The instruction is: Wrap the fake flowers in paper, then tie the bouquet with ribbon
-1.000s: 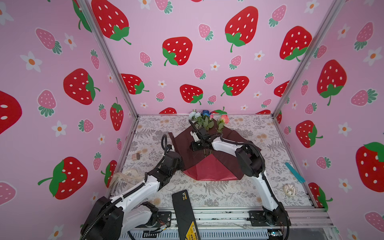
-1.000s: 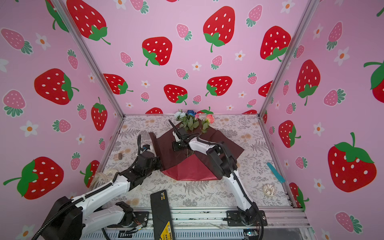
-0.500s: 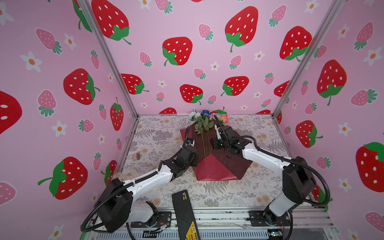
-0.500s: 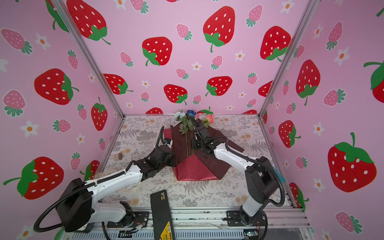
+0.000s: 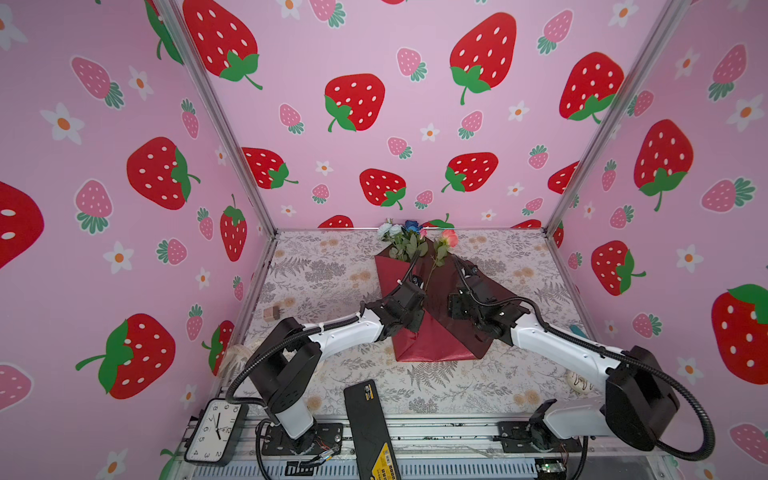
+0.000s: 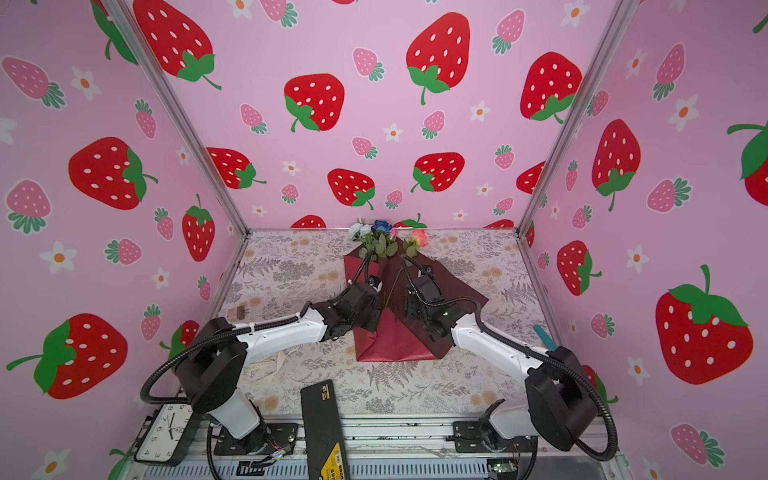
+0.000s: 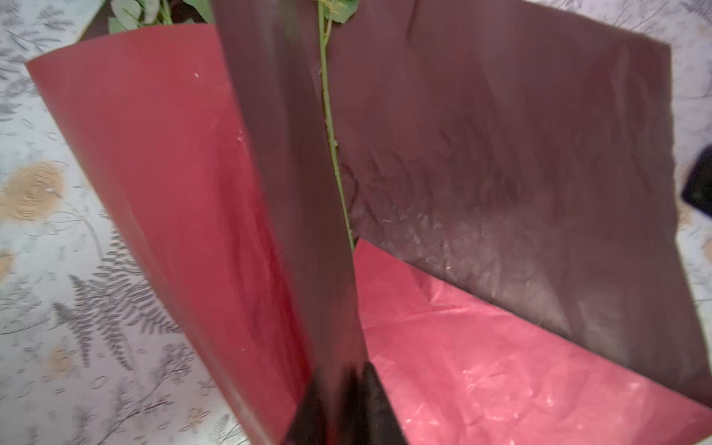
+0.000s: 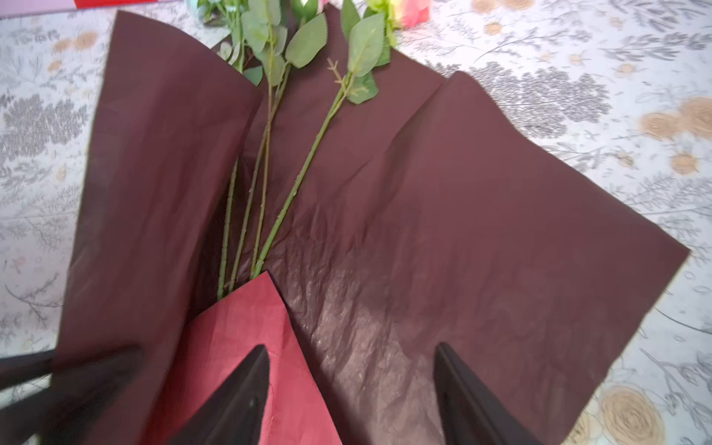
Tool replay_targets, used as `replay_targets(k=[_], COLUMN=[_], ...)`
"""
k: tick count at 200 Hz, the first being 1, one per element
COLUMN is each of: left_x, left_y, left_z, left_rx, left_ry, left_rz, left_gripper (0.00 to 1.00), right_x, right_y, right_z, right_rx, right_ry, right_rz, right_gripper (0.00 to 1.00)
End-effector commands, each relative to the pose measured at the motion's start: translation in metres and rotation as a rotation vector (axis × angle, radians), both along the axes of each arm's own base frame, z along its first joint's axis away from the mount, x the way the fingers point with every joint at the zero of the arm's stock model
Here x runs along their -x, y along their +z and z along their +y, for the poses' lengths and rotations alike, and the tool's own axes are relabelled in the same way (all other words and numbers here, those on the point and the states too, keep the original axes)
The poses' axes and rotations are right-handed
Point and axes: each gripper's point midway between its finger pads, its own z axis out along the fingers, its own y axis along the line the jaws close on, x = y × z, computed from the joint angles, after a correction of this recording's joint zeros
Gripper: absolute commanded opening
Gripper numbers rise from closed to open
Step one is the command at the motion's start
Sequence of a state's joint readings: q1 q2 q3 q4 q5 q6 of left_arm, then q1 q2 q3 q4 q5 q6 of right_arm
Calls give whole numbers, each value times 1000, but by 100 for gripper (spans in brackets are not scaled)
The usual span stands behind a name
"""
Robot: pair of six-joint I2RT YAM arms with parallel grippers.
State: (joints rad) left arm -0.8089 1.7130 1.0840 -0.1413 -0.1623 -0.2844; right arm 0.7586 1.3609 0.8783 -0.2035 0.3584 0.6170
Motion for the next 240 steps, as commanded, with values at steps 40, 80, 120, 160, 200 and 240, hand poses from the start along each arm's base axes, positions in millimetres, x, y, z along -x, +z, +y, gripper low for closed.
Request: replay_targets(k=[40, 80, 120, 160, 200, 240], left_x=[23, 35, 36, 41, 50, 62], left_y=[37, 68, 52, 19, -4, -15], left_z=[-39, -14, 26, 8, -29, -56], left_rx=[201, 293, 216, 231, 276, 327], left_ry=[-85, -8, 137, 82, -31, -125], left_rz=[70, 11, -12, 63, 168, 252], left_gripper=[78, 99, 99, 87, 59, 44], right_x=[4, 5, 10, 27, 60, 95], right_y=[8, 22, 22, 8, -20, -44], right_z=[-26, -45, -71, -82, -72, -49], right_rx=[25, 23, -2, -39, -140, -283], right_ry=[-101, -189, -303, -291, -193, -64], right_rz=[-31, -73, -90, -60, 84, 230], right_gripper=[91, 100, 100, 100, 100, 82])
